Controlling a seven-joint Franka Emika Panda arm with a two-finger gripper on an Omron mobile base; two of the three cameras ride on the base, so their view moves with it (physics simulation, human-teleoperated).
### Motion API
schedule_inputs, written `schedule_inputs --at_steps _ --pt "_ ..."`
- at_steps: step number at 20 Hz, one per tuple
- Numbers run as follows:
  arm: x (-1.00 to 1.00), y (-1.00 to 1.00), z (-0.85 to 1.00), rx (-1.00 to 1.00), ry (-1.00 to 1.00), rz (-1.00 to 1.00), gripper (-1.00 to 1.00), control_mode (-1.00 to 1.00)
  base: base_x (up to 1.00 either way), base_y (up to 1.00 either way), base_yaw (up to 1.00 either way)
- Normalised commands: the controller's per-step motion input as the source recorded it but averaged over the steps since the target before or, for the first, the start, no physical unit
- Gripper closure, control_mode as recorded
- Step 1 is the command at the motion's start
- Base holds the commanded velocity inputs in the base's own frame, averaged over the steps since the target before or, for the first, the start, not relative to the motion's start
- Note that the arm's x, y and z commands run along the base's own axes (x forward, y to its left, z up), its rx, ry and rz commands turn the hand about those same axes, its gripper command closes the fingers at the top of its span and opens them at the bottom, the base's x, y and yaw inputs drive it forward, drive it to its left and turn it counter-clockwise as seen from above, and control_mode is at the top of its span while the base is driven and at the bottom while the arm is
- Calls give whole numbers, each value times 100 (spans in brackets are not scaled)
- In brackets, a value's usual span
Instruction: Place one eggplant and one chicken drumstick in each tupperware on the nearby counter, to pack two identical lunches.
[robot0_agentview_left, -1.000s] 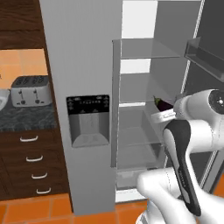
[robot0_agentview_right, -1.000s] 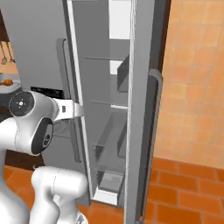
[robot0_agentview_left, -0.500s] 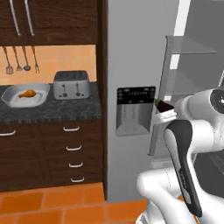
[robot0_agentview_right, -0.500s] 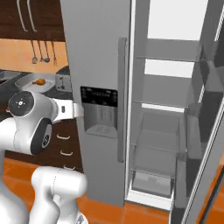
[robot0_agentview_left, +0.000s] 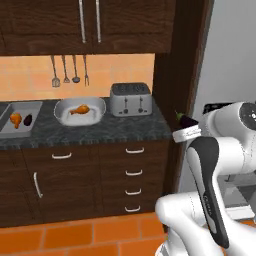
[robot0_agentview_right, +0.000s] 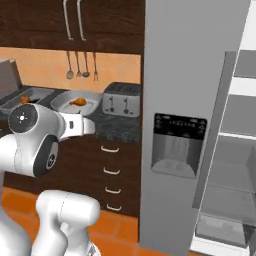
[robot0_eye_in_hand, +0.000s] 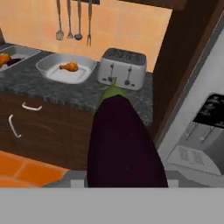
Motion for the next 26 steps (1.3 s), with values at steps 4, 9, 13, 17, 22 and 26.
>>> schedule_inputs --at_steps 4,9,13,17,22,26 --pt "0 0 0 0 0 0 100 100 99 100 0" --pt "0 0 0 0 0 0 100 100 100 100 -1" --pt "0 0 0 0 0 0 100 100 100 100 -7" --pt "0 0 0 0 0 0 100 100 75 85 -6" --pt "1 -22 -74 -11 21 -1 100 -100 0 0 0" --pt "0 -62 -67 -4 19 5 100 -100 0 0 0"
